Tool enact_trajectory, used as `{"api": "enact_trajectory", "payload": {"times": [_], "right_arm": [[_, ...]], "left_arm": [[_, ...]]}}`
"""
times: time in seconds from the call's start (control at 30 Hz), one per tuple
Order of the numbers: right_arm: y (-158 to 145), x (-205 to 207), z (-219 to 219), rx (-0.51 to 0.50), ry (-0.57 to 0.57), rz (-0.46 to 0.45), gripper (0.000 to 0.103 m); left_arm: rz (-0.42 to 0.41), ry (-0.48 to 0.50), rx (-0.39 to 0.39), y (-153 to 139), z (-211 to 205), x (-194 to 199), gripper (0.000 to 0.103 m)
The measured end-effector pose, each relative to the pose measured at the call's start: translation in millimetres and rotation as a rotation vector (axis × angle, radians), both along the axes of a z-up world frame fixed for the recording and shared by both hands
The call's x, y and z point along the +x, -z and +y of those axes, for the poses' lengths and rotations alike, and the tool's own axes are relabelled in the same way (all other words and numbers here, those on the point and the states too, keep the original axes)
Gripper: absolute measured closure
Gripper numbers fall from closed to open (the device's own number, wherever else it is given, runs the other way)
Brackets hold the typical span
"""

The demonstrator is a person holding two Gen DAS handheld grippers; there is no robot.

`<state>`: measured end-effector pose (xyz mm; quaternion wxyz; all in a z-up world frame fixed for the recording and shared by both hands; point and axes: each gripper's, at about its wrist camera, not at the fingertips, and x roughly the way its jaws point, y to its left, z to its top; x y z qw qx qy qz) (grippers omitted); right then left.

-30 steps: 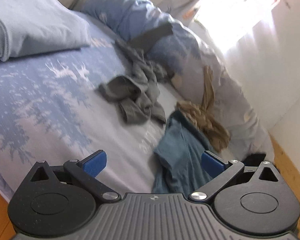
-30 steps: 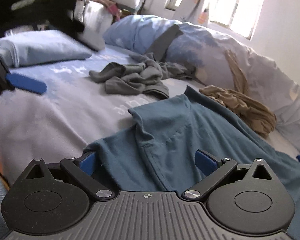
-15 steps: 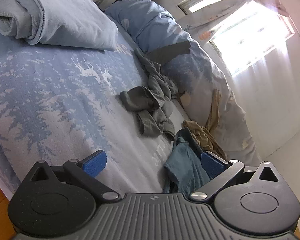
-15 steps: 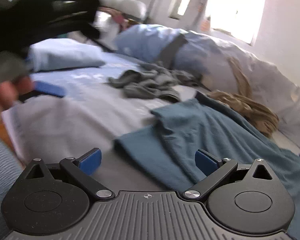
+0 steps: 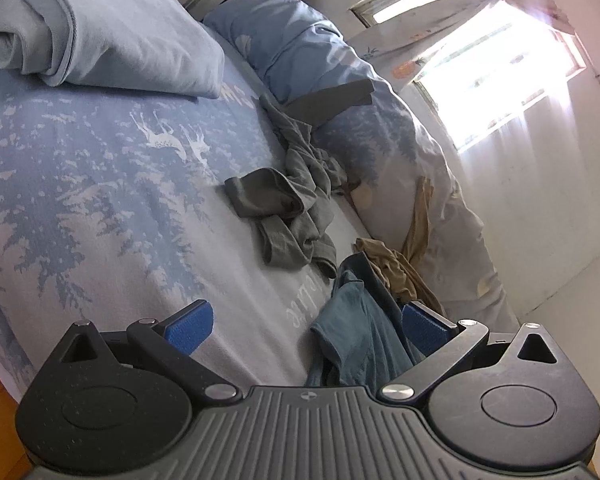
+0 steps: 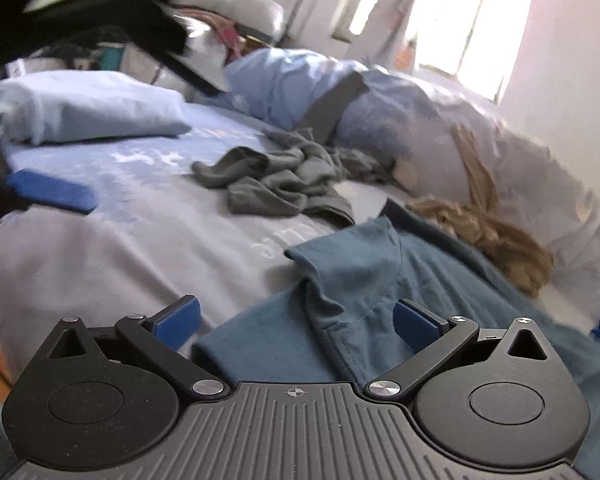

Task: Fold clothes
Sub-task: 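Lower the teal shirt onto the bed and open both grippers, then grasp the teal shirt edge with the right gripper while the left gripper grasps beside it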

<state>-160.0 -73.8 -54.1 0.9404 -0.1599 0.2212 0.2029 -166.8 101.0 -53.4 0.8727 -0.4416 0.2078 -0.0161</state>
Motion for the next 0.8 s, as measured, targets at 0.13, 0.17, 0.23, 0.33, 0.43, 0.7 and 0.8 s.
{"api": "enact_trajectory", "payload": {"times": [0.13,0.17,0.23,0.33,0.43,0.7,0.8], "right_arm": [[3.7,25.9,-16.2,0.118,0.051,0.136,0.032],[4.3,28.7,-20.3,0.137,0.054,0.149,0.044],[3.0,28.9,-23.6,0.124,0.059,0.135,0.073],[-2.1,33.0,-35.4,0.15,0.065,0.144,0.087],[-11.1,36.3,-50.4,0.207,0.078,0.154,0.088],[-38.3,39.1,-115.7,0.464,0.135,0.186,0.088],[-41.5,38.8,-135.5,0.511,0.137,0.178,0.088]], "left_arm": [[-0.01,0.031,0.01,-1.3,-2.3,1.7,0.0],[-0.005,0.033,0.005,-0.7,-1.4,2.4,0.0],[0.007,0.038,-0.009,0.7,1.7,3.8,0.0],[0.037,0.087,-0.022,-0.4,4.7,15.7,0.0],[0.048,0.152,0.019,-5.6,-2.2,37.0,0.0],[0.087,0.366,0.112,-20.6,-50.5,148.7,0.0],[0.139,0.403,0.089,-12.3,-63.6,194.6,0.0]]}}
